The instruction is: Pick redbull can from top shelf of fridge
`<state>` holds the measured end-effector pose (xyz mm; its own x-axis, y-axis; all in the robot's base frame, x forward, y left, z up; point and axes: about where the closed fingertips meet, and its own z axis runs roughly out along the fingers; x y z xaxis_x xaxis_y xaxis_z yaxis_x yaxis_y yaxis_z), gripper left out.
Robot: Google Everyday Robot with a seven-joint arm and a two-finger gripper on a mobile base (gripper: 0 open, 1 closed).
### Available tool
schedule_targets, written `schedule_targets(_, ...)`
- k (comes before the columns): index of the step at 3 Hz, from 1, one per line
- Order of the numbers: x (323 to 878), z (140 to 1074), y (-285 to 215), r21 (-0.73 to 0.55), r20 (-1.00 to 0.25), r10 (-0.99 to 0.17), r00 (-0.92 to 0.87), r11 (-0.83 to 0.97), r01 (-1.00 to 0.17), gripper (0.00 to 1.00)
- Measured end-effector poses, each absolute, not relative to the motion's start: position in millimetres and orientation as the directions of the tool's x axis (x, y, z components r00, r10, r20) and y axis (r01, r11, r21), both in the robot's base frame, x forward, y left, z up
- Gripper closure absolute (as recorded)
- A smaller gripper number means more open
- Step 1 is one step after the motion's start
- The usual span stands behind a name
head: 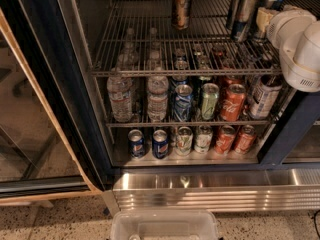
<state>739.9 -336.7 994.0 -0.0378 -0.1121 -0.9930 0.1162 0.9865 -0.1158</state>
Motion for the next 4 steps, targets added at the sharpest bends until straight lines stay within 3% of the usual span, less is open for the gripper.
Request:
schedule_targets(2, 766.9, 986.0, -336.8, -0.099, -0.992, -0.094, -0.088, 0.994, 0.052, 0.47)
schedule_targets(4, 771.0, 987.5, -341.2, -0.091, -0.993, -0.086, -0.083, 0.994, 0.066, 0.47)
